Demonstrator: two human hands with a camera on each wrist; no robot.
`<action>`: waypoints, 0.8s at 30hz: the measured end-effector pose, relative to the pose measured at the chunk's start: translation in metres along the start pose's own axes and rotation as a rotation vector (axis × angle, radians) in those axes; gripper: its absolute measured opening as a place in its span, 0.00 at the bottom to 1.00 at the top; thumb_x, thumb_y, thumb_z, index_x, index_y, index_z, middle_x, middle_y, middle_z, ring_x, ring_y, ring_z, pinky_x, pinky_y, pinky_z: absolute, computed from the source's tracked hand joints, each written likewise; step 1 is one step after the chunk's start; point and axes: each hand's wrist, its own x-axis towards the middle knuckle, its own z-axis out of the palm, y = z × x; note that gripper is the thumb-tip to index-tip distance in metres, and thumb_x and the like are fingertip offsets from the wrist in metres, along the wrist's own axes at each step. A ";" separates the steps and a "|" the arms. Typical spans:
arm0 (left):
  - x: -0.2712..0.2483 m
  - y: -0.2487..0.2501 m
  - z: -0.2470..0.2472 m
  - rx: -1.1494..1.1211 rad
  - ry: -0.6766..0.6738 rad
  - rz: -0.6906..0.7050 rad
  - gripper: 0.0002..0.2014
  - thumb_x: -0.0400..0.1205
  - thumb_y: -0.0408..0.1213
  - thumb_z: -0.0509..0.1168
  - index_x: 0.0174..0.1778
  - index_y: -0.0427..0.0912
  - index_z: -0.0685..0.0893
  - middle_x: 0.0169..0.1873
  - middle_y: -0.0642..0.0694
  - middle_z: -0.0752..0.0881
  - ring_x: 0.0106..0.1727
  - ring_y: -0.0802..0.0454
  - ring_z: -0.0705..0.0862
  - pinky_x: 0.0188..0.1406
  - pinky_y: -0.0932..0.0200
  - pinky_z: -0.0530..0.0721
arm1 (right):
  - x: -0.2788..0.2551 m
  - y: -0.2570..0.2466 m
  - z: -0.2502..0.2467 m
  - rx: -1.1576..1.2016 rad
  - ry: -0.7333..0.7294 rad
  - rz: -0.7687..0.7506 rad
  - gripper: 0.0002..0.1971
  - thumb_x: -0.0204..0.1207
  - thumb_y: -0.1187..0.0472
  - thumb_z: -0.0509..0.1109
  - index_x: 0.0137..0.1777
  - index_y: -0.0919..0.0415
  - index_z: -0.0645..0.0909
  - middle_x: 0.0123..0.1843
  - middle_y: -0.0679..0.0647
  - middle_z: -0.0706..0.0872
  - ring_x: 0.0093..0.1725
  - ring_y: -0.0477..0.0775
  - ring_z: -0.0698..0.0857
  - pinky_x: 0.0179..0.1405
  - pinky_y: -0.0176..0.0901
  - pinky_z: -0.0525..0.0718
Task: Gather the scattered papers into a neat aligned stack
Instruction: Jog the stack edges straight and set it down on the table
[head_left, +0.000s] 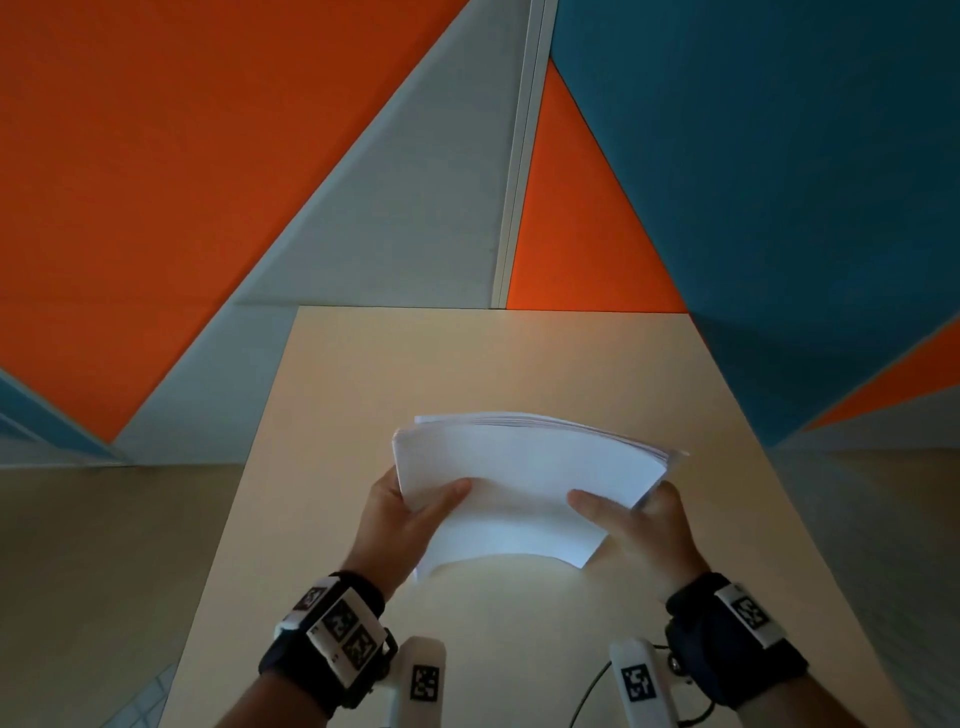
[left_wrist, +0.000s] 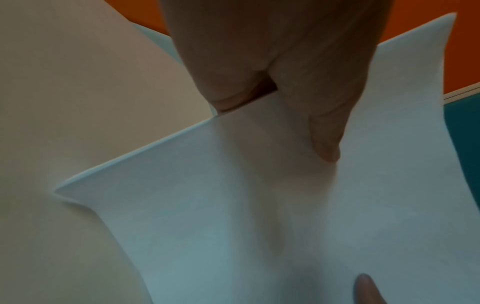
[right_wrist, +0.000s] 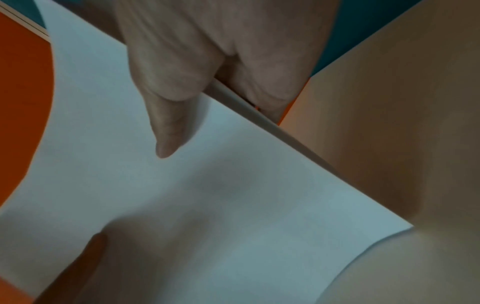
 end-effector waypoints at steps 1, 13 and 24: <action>0.002 0.001 0.000 0.023 -0.002 0.008 0.13 0.72 0.38 0.78 0.50 0.39 0.88 0.44 0.44 0.93 0.47 0.45 0.92 0.45 0.50 0.90 | 0.000 0.001 0.001 0.007 -0.003 0.010 0.12 0.67 0.76 0.80 0.36 0.57 0.89 0.36 0.46 0.94 0.36 0.41 0.91 0.34 0.32 0.86; 0.002 0.028 -0.002 0.061 -0.017 0.164 0.20 0.70 0.39 0.81 0.55 0.46 0.81 0.49 0.48 0.91 0.51 0.51 0.90 0.54 0.49 0.88 | -0.003 -0.006 0.000 0.015 -0.021 -0.039 0.14 0.67 0.77 0.80 0.50 0.62 0.90 0.48 0.57 0.94 0.48 0.56 0.93 0.44 0.44 0.91; 0.005 0.052 0.011 -0.035 0.047 0.246 0.16 0.77 0.49 0.59 0.35 0.38 0.78 0.31 0.48 0.78 0.37 0.50 0.76 0.41 0.52 0.72 | -0.003 -0.015 -0.003 0.068 0.041 -0.102 0.21 0.61 0.54 0.83 0.53 0.63 0.88 0.48 0.53 0.94 0.50 0.51 0.92 0.48 0.38 0.87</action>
